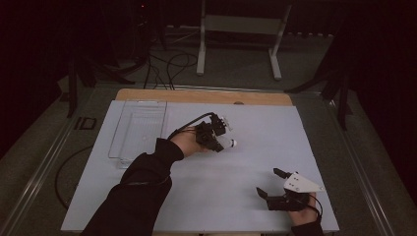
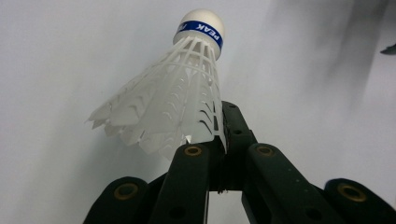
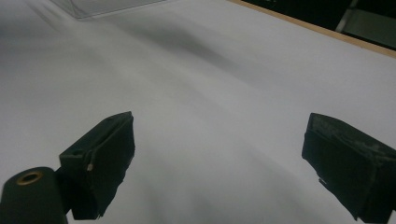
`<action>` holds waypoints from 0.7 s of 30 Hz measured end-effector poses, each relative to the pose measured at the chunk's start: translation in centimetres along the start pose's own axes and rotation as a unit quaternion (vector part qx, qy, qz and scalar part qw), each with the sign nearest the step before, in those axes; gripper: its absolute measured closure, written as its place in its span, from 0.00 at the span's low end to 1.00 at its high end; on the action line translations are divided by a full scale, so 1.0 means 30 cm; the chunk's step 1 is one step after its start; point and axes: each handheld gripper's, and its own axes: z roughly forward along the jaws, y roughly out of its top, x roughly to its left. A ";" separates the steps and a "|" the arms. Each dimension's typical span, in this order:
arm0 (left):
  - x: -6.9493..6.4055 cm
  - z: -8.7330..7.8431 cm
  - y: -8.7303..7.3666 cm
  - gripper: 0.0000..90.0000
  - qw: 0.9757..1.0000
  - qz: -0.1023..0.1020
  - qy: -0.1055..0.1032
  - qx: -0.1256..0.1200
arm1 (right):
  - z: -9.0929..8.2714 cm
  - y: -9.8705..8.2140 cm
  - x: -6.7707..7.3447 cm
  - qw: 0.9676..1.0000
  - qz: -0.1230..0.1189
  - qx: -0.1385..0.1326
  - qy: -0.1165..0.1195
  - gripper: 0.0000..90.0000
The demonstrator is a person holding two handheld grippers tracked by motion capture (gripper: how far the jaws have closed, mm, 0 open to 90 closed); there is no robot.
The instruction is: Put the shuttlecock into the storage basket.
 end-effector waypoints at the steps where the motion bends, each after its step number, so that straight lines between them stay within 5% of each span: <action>1: 0.001 -0.003 -0.004 1.00 1.000 -0.002 0.001 0.001 | -0.001 0.000 0.000 1.000 0.000 -0.001 0.000 0.10; 21: 0.002 -0.103 -0.050 1.00 1.000 0.000 0.009 -0.003 | -0.003 0.003 0.003 1.000 -0.004 -0.008 0.003 0.10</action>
